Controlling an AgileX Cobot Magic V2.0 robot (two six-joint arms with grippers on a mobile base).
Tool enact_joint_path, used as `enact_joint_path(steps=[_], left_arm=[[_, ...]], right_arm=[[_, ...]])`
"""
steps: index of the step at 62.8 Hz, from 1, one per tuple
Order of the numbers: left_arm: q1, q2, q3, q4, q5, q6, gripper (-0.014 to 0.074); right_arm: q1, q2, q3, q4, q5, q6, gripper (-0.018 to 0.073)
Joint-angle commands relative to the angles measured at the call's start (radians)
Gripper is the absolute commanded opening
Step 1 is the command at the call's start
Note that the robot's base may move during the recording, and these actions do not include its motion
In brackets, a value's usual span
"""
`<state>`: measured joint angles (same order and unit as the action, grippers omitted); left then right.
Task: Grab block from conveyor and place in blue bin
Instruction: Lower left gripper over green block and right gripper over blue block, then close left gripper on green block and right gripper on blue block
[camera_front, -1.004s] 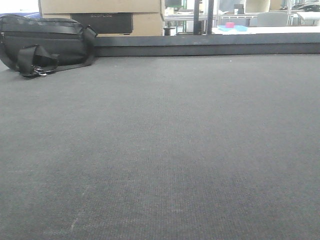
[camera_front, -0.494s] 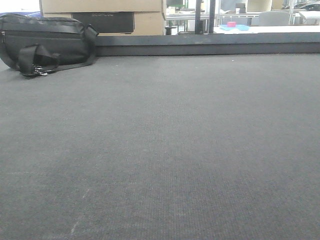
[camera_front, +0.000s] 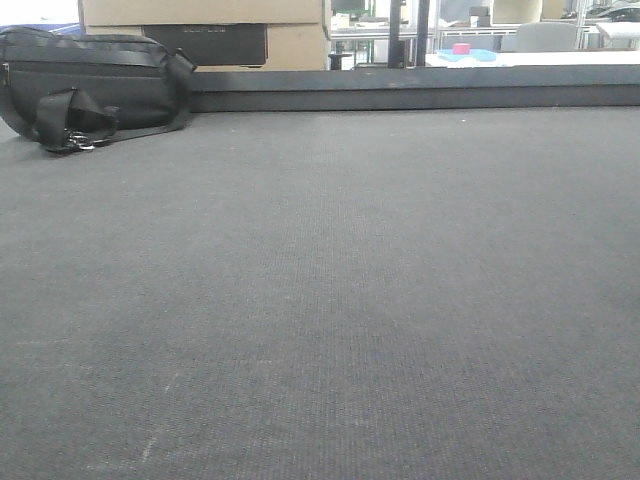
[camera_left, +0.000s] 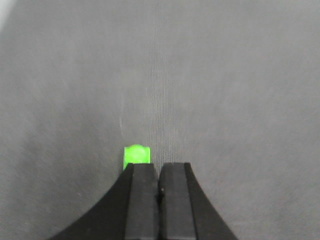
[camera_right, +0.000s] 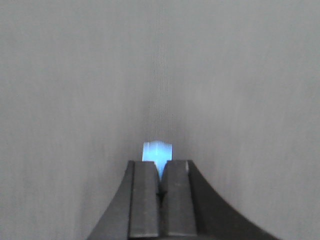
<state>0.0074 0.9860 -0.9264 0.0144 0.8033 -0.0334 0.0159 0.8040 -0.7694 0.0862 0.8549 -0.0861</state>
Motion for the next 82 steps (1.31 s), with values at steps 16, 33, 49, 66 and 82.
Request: enact_joint_path(steps=[16, 33, 49, 66, 82], left_arm=[[0.000, 0.298, -0.110, -0.006, 0.178, 0.001, -0.0111], [0.000, 0.362, -0.150, -0.006, 0.197, 0.001, -0.0111], [0.000, 0.362, -0.150, -0.006, 0.195, 0.001, -0.0111], [0.000, 0.362, -0.150, -0.008, 0.199, 0.001, -0.0111], [0.000, 0.362, -0.150, -0.008, 0.203, 0.001, -0.0111]], right_arm=[[-0.003, 0.402, -0.201, -0.006, 0.253, -0.001, -0.0162], [-0.003, 0.527, -0.203, -0.006, 0.260, -0.001, -0.0162], [-0.003, 0.570, -0.204, 0.015, 0.231, 0.002, 0.0006], [-0.003, 0.570, -0.204, 0.027, 0.165, 0.002, 0.0459], [-0.003, 0.599, -0.204, 0.023, 0.087, 0.002, 0.0386]])
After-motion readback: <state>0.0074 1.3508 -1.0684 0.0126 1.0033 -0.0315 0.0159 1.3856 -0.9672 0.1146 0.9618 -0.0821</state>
